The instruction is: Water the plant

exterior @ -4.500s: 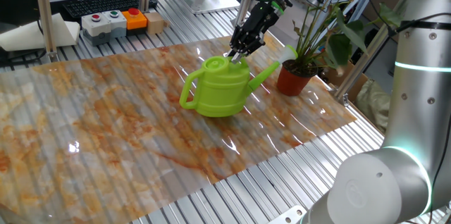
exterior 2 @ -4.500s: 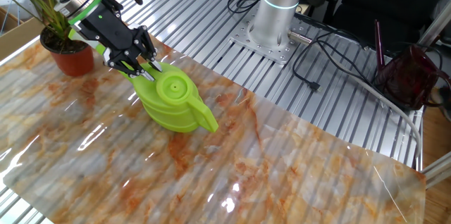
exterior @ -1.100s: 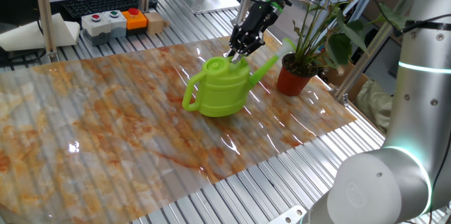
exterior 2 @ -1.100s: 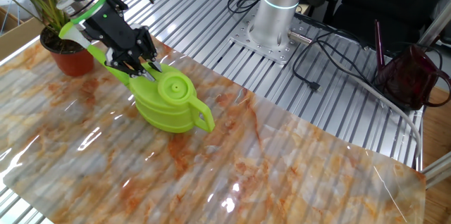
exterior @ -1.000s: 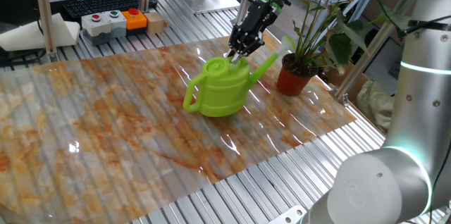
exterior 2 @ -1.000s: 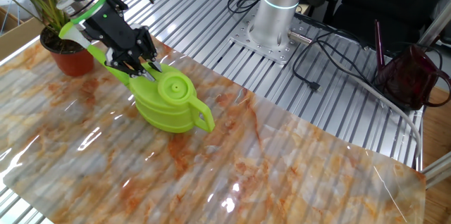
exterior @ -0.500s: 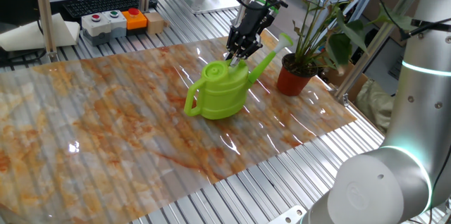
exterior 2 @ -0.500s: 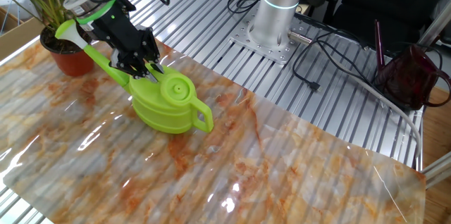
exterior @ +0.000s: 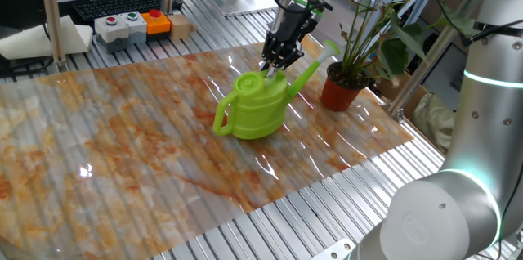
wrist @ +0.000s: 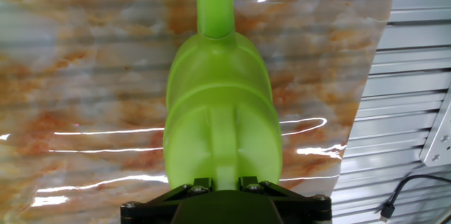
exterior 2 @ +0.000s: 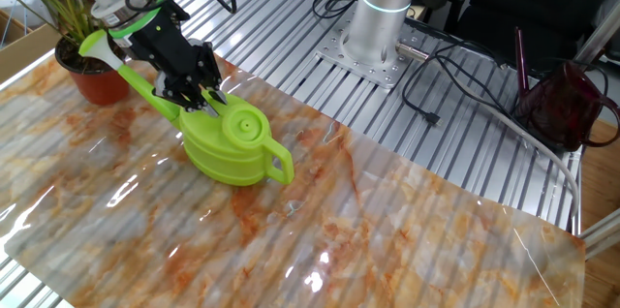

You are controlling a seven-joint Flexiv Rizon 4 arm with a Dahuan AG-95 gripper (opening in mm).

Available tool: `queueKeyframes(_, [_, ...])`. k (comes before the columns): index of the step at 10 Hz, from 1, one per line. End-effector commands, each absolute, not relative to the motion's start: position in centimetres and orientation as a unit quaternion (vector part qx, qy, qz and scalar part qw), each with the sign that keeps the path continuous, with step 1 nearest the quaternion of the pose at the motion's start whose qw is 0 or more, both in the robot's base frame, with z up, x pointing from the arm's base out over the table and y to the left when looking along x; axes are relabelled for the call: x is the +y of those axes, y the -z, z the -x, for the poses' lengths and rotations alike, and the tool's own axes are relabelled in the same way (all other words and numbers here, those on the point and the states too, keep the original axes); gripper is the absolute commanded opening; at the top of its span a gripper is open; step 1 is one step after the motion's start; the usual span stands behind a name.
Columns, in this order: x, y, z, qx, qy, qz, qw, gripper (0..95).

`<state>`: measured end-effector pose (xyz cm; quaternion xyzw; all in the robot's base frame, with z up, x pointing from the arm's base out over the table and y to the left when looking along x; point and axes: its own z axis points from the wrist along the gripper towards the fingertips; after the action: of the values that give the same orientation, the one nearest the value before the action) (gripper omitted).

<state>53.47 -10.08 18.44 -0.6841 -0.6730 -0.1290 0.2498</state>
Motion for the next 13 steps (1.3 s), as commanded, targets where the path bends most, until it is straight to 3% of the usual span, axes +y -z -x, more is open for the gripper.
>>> queueKeyframes(1, [-10.60, -19.61, -53.62, -0.673, 0.129, 0.684, 0.249, 0.0])
queueKeyframes(7, [-10.60, -19.60, -53.62, -0.669, 0.130, 0.688, 0.251, 0.0])
queueKeyframes(13, [-10.54, -19.56, -53.56, -0.638, 0.148, 0.700, 0.285, 0.0])
